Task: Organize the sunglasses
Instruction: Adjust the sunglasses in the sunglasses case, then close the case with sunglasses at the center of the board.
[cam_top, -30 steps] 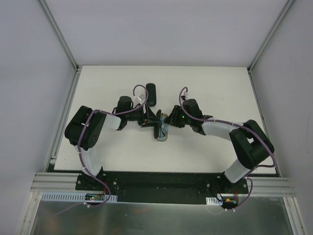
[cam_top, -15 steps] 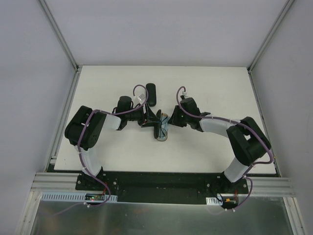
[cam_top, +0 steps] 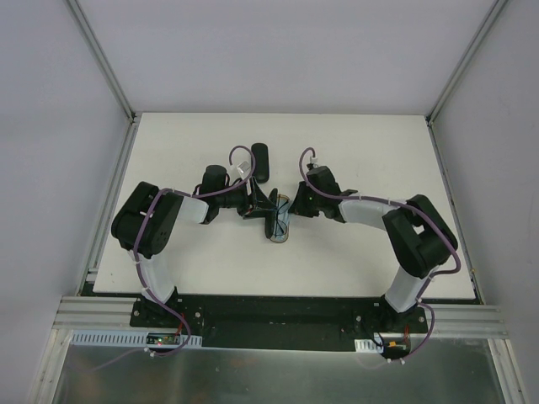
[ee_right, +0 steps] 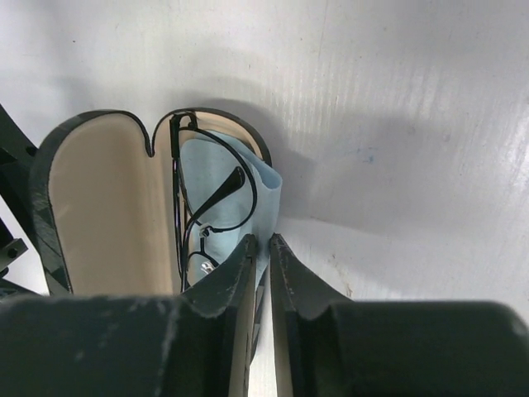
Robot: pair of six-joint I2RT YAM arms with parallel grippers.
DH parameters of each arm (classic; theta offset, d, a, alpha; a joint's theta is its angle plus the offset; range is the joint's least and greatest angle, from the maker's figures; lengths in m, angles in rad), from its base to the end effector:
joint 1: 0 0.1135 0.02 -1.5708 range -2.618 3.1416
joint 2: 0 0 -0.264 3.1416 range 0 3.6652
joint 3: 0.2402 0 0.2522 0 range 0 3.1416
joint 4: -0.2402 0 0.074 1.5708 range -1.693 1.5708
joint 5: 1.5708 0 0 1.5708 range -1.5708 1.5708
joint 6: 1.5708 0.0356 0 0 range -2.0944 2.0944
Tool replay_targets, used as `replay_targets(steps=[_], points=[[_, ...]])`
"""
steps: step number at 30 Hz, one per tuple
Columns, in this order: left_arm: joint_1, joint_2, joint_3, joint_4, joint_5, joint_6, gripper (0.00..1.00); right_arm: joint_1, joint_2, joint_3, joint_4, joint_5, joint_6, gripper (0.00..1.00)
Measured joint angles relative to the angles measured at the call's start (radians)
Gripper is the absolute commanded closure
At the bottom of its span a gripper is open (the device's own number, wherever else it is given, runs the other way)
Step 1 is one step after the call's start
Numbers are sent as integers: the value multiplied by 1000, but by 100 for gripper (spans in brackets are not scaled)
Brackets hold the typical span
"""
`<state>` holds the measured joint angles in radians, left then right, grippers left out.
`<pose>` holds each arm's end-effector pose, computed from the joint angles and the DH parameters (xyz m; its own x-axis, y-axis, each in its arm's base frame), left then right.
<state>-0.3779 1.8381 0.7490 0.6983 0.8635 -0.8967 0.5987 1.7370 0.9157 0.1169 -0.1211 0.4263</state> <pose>0.3118 -0.1529 0.1418 -0.9186 -0.1815 -0.3509 0.2808 0.3249 -0.9031 0.2931 0.2052 0.1646 -0.7498 -0.0146 -0.6615 -0.3574 0.8503 0.3863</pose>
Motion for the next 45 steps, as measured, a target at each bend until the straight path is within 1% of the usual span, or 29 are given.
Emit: replay_targets(steps=[3, 7, 26, 28, 30, 33, 36, 45], points=[[0, 0, 0, 0, 0, 0, 60, 0, 9, 10, 0, -6, -3, 96], [0, 0, 0, 0, 0, 0, 60, 2, 9, 12, -2, -7, -14, 99], [0, 0, 0, -6, 5, 0, 61, 24, 10, 41, -51, 15, -51, 98], [0, 0, 0, -9, 7, 1, 61, 28, 10, 46, -61, 22, -56, 97], [0, 0, 0, -11, 10, 2, 61, 32, 10, 48, -68, 28, -61, 91], [0, 0, 0, -17, 11, 2, 61, 37, 10, 52, -73, 31, -68, 87], [0, 0, 2, -26, 15, 6, 61, 41, 10, 56, -79, 33, -72, 80], [-1, 1, 14, -48, 18, 19, 61, 45, 10, 56, -79, 32, -73, 79]])
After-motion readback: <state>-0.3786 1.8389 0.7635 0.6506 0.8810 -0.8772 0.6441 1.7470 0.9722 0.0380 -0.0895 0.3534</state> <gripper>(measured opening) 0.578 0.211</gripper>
